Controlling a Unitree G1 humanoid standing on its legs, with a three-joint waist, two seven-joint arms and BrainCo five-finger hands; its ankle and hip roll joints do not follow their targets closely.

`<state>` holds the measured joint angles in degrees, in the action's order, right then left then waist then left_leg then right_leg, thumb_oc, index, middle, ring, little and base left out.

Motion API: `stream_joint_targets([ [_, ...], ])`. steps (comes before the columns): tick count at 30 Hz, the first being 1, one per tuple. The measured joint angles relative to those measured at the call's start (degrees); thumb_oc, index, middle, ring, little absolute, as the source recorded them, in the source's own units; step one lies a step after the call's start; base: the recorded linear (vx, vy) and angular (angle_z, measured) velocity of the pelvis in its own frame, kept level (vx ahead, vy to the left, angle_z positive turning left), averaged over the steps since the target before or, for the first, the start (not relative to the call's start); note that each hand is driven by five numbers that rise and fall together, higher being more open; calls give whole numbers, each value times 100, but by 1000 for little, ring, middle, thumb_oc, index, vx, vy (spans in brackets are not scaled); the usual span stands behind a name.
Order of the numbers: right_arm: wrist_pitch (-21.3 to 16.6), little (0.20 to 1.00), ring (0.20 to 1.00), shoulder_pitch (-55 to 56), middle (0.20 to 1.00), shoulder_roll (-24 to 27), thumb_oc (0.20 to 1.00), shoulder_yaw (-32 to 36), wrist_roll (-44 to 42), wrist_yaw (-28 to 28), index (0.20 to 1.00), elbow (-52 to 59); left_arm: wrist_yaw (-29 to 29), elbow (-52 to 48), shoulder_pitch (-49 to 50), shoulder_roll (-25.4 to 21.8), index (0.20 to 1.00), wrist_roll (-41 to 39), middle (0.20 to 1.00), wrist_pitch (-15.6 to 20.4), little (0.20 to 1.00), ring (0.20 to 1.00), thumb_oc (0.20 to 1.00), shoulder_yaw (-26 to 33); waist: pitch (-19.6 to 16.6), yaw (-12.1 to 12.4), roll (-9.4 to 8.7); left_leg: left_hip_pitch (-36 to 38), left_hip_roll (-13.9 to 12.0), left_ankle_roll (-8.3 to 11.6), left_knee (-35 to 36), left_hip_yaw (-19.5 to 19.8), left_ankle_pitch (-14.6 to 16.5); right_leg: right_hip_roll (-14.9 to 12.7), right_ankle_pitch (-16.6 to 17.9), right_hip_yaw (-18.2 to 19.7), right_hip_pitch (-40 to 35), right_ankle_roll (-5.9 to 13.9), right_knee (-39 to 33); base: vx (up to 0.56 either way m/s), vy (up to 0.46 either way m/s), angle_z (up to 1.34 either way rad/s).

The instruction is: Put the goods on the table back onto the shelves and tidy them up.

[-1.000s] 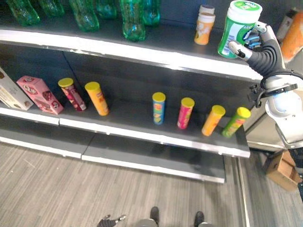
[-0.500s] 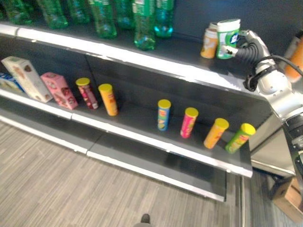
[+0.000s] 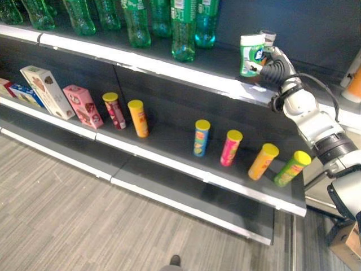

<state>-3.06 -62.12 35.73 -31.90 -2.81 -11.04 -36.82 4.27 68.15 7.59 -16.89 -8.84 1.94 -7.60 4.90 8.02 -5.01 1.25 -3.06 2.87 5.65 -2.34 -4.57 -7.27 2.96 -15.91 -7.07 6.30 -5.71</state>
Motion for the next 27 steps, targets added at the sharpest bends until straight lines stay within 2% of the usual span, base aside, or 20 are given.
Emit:
stream_joint_targets([
  [9, 32, 200, 200, 151, 200, -20, 200, 0, 10, -12, 200, -60, 15, -35, -20, 16, 1000, 3, 1000, 1, 1000, 1000, 1000, 1, -79, -2, 106, 4, -3, 1, 1, -1, 9, 1, -1, -2, -3, -4, -1, 0, 0, 0],
  [27, 117, 200, 200, 159, 200, -98, 200, 0, 278, -253, 200, -383, 102, 17, -55, 22, 1000, 14, 1000, -2, 1000, 1000, 1000, 0, -122, 7, 72, 1, -3, 4, 1, 5, 6, 2, -1, -8, -6, -4, -2, 0, 0, 0],
])
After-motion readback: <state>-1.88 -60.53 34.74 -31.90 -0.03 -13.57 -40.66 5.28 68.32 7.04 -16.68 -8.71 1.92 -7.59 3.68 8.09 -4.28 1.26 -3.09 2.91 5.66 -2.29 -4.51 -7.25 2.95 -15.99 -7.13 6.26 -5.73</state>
